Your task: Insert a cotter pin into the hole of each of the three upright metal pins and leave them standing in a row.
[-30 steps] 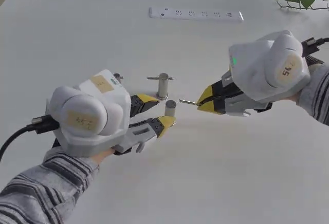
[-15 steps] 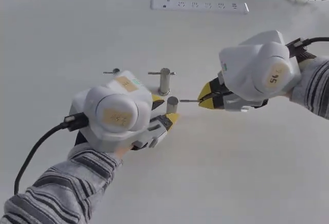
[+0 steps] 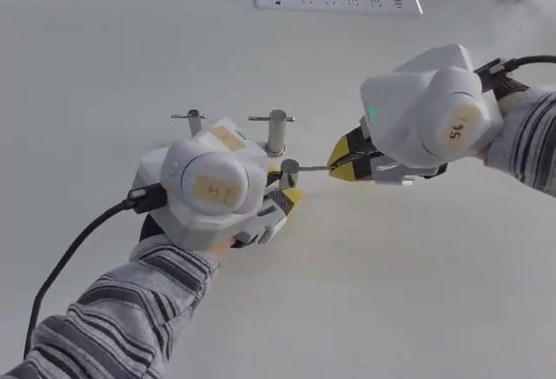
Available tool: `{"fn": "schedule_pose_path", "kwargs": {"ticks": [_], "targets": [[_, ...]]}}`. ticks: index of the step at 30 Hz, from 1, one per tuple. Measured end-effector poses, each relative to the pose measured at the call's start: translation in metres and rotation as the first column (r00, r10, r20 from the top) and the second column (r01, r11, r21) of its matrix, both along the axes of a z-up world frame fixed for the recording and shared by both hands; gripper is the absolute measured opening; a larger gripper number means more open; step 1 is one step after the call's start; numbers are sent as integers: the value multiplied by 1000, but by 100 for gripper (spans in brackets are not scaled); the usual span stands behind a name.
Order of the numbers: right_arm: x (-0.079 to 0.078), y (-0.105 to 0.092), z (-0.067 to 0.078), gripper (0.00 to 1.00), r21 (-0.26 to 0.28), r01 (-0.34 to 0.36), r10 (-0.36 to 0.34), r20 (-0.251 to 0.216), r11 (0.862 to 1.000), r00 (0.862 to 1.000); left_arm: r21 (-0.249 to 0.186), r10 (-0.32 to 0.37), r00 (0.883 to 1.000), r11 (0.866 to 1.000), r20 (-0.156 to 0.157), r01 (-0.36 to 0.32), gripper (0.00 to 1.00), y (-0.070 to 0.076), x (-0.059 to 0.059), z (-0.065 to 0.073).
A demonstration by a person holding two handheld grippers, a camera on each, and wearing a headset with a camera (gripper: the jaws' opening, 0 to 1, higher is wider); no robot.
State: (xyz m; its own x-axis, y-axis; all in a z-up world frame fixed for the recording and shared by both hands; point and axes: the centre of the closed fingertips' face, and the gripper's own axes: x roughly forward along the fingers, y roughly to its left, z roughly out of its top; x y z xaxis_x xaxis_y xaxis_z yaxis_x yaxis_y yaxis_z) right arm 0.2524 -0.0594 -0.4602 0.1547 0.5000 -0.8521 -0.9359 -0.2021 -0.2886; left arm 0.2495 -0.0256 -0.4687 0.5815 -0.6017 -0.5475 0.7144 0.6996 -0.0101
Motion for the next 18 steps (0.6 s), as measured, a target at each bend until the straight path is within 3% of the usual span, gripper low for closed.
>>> {"fn": "schedule_pose_path", "kwargs": {"ticks": [18], "targets": [[-5,11,11,0,29,-5,6,-7,1000,1000,-29,33,999,999,-29,-34,10,1,2,-5]]}}
